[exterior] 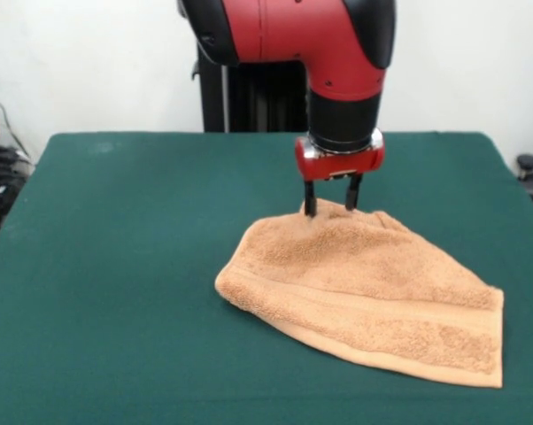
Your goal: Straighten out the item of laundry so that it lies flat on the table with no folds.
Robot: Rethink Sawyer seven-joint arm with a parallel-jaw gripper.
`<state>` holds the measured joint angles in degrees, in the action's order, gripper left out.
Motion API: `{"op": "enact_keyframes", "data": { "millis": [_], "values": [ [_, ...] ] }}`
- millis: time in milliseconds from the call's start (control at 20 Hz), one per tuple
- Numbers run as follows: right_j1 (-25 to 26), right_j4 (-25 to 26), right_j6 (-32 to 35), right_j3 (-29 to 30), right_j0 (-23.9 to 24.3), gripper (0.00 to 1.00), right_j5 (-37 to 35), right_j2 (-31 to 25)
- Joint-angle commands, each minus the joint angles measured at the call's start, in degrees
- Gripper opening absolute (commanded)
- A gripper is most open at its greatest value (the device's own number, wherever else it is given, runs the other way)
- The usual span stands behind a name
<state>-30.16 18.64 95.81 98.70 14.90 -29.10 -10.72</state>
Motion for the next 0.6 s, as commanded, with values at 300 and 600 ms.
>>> {"op": "enact_keyframes", "data": {
  "millis": [300,600],
  "values": [
    [1.2,3.4,-2.3,1.6,3.9,1.00,0.9,-5.8],
    [1.3,3.9,-1.4,1.8,3.7,1.00,0.8,-5.9]
  ]
}}
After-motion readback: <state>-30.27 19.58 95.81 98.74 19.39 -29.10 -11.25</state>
